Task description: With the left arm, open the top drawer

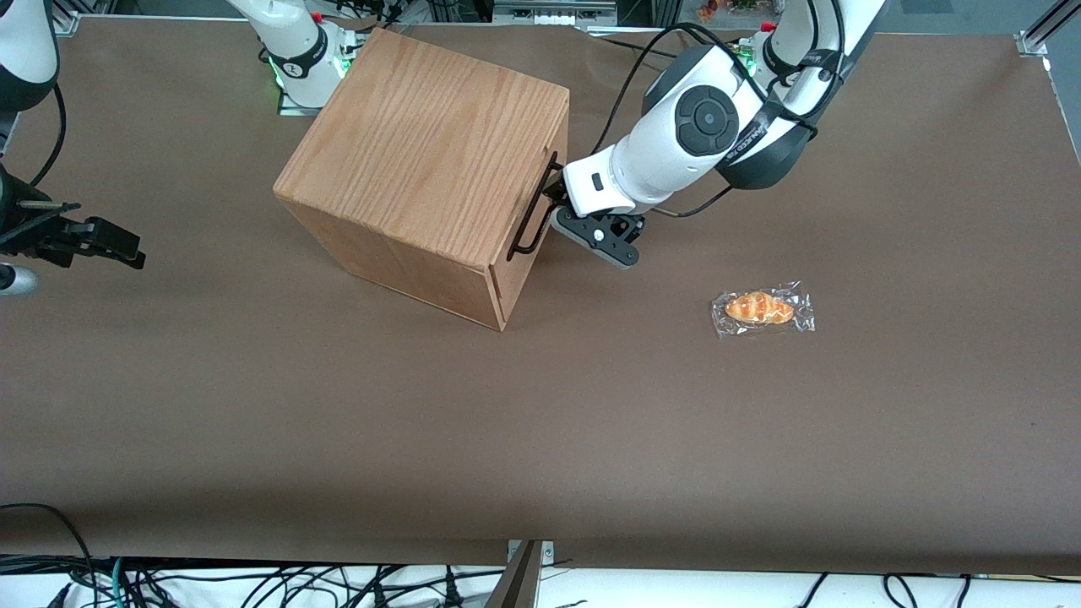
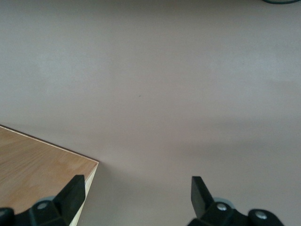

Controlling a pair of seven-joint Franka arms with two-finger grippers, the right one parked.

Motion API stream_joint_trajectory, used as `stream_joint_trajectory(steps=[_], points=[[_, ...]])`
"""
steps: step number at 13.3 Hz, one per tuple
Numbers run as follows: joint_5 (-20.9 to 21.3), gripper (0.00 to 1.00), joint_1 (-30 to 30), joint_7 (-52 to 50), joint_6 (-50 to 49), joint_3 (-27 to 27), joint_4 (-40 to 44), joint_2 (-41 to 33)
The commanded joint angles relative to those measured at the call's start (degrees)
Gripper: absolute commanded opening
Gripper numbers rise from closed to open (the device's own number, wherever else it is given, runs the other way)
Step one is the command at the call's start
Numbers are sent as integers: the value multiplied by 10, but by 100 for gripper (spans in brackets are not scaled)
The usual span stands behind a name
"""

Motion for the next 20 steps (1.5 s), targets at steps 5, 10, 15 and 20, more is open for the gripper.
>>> stream_joint_trajectory(steps=[5,10,15,20], points=[[-10,100,1,3,37,-20,-33,-2],[-5,100,1,3,54,-20,-48,4],[-4,100,1,4,74,-19,-70,7],[28,100,12,2,68,-11,-72,5]])
